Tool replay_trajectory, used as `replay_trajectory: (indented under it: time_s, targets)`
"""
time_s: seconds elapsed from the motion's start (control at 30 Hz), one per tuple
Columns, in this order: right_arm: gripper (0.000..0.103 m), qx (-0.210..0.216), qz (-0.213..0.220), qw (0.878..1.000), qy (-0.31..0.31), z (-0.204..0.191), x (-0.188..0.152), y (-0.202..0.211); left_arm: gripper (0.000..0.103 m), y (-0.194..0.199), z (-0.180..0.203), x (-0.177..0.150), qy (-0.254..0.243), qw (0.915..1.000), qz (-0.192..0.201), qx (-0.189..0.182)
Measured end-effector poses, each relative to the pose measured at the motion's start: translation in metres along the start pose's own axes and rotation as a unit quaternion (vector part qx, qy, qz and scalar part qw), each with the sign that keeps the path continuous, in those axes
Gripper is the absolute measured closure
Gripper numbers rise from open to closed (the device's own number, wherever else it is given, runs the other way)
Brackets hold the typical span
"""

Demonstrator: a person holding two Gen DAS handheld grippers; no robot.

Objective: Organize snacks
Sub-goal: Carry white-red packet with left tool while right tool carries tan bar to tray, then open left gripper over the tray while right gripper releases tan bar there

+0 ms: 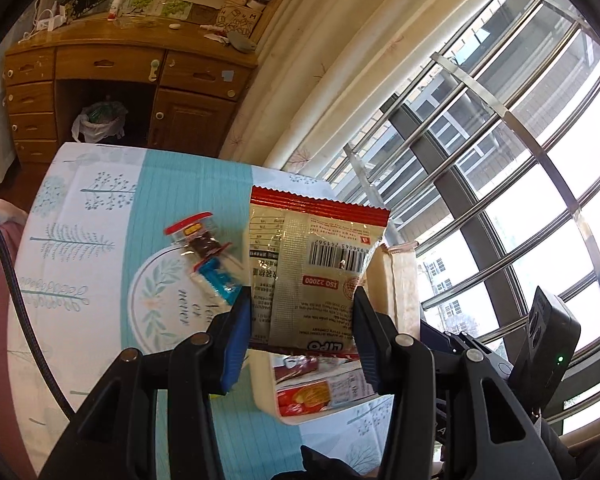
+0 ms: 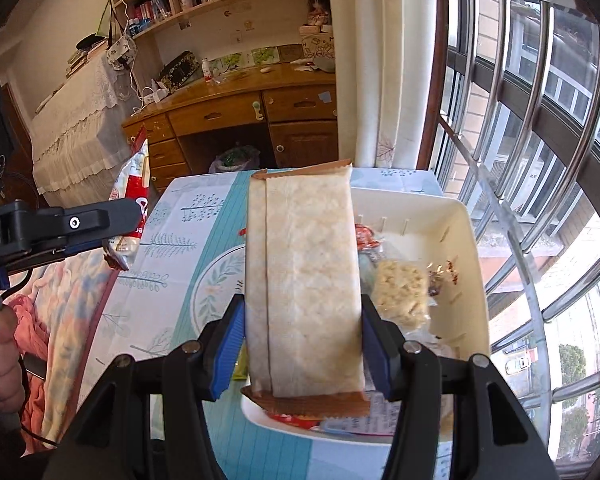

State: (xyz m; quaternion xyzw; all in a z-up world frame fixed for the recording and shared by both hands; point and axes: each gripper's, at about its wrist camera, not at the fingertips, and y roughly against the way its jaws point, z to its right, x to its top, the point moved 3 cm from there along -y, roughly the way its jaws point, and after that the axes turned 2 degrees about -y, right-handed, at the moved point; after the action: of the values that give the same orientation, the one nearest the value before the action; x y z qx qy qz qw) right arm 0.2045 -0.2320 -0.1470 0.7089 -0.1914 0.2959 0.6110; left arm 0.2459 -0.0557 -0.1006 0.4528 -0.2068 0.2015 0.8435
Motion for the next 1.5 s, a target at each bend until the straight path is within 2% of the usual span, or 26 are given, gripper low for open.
replay_trajectory:
  time_s: [0.47,0.9,0.97,1.03,1.1,1.5]
  targets:
    - [0.048,-0.02,0.017,1.0,0.003,0.071,0.026,-0.004,0.057,-0.071,0.06,0.014,-0.015,0.9996,-0.021,-0.007]
    - [0.048,-0.008,0.016,1.0,0.0,0.091,0.043,-0.019,0.057,-0.113,0.073,0.03,-0.017,0.9988,-0.045,0.004]
    - [0.048,-0.004,0.018,1.0,-0.001,0.092,0.047,-0.021,0.054,-0.116,0.072,0.031,-0.016,0.9986,-0.049,0.008]
    - [0.048,-0.005,0.011,1.0,-0.004,0.092,0.049,-0.025,0.041,-0.118,0.07,0.031,-0.013,0.9985,-0.051,0.015]
    - [0.048,-0.004,-0.001,1.0,-0.009,0.093,0.049,-0.031,0.033,-0.117,0.067,0.033,-0.009,0.9986,-0.049,0.021]
    - [0.044,0.012,-0.021,0.999,-0.027,0.082,0.048,-0.038,0.027,-0.091,0.04,0.033,0.018,0.9984,-0.038,0.037]
